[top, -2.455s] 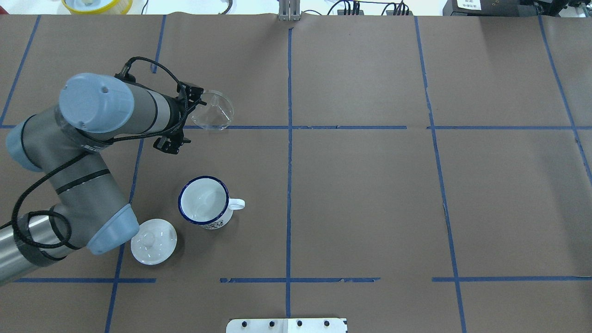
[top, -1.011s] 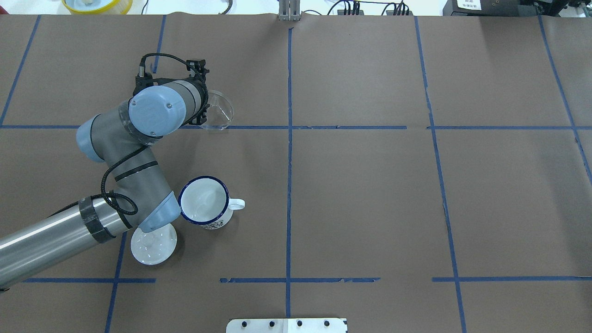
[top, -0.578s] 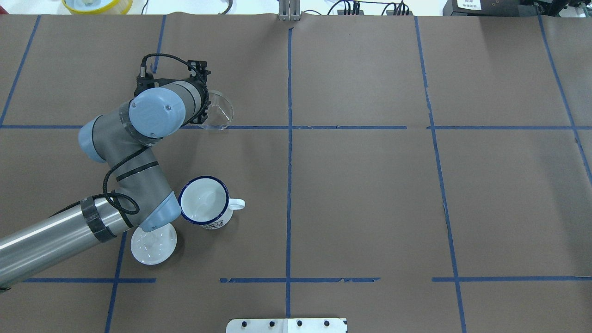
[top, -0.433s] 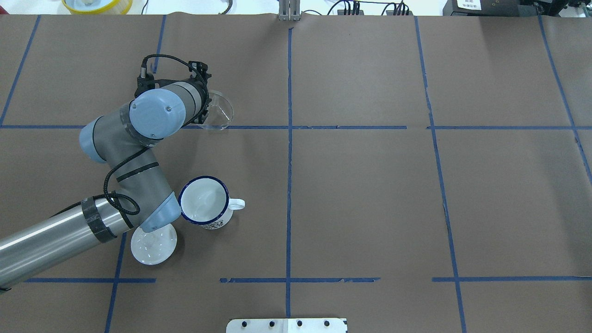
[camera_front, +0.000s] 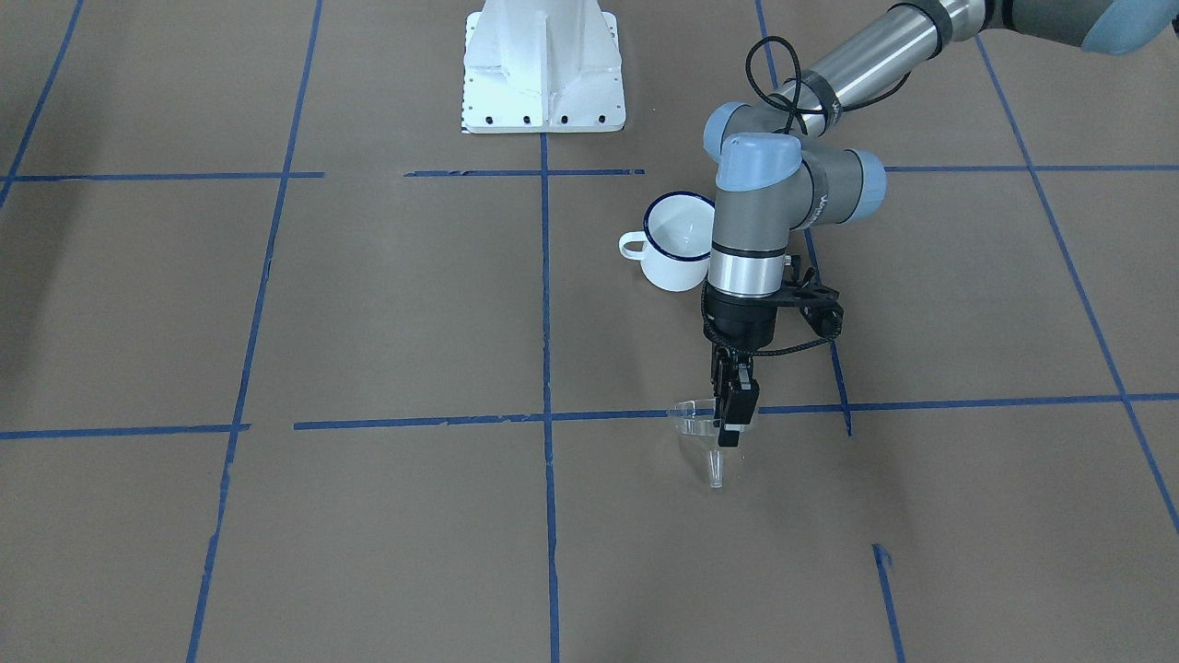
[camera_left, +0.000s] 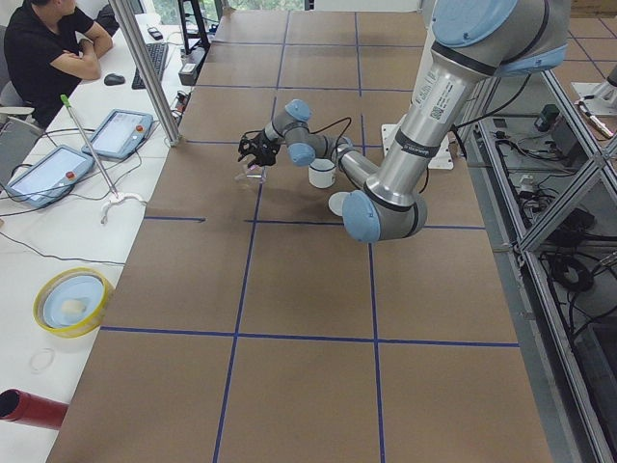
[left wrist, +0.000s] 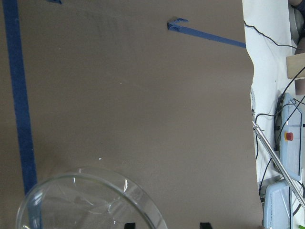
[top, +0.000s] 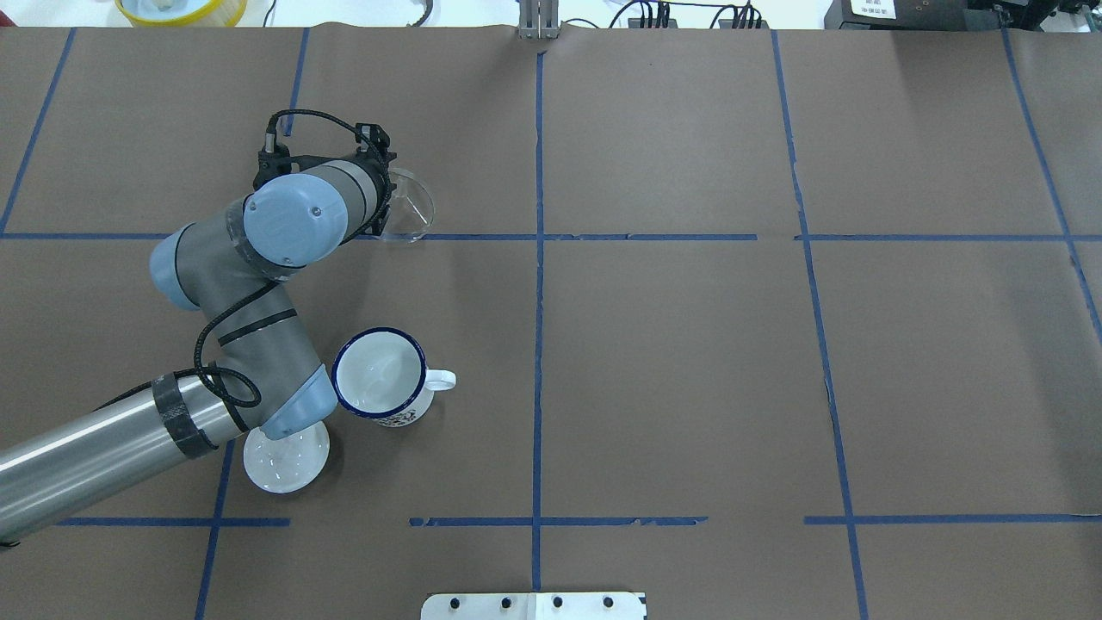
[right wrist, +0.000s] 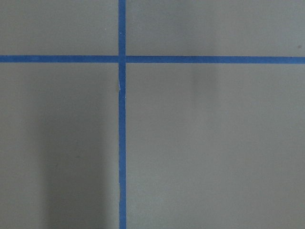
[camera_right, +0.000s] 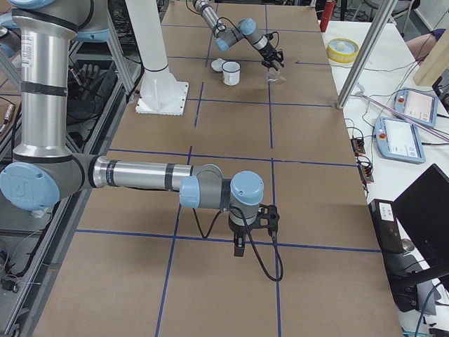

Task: Place funnel on cup
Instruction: 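Close the left gripper on the funnel's rim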

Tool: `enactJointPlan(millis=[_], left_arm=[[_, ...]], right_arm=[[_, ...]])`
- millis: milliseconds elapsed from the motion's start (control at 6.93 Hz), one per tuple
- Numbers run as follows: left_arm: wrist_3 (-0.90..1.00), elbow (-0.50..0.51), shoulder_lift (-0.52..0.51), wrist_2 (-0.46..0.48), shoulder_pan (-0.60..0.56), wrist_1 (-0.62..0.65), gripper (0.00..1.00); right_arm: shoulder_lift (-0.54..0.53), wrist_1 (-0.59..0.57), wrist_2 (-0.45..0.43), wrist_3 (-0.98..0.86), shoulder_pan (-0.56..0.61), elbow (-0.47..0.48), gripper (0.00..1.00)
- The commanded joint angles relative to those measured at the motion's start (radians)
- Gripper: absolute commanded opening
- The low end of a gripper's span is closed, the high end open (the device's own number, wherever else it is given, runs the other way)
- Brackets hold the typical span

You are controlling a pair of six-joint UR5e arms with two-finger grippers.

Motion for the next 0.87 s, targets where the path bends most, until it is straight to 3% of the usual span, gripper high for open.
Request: enactJointPlan(millis=[0,144,433,722], left_arm=[[0.003,-0.003,0.000,0.000,0.001,0.000,0.16],[0.009,-0.003,0.000,0.000,0.001,0.002,0.00],[0.045,-0.042,0.000,-0.002,-0.004,0.005,0.00],[0.092,-0.180,0.003,-0.005,-0.034,0.098,0.00]], right_arm=[[0.000,0.000,0.000,0.000,0.000,0.000,1.00],[0.000,0.000,0.000,0.000,0.000,0.000,1.00],[0.000,0.000,0.000,0.000,0.000,-0.001,1.00],[0.000,0.000,0.000,0.000,0.000,0.000,1.00]])
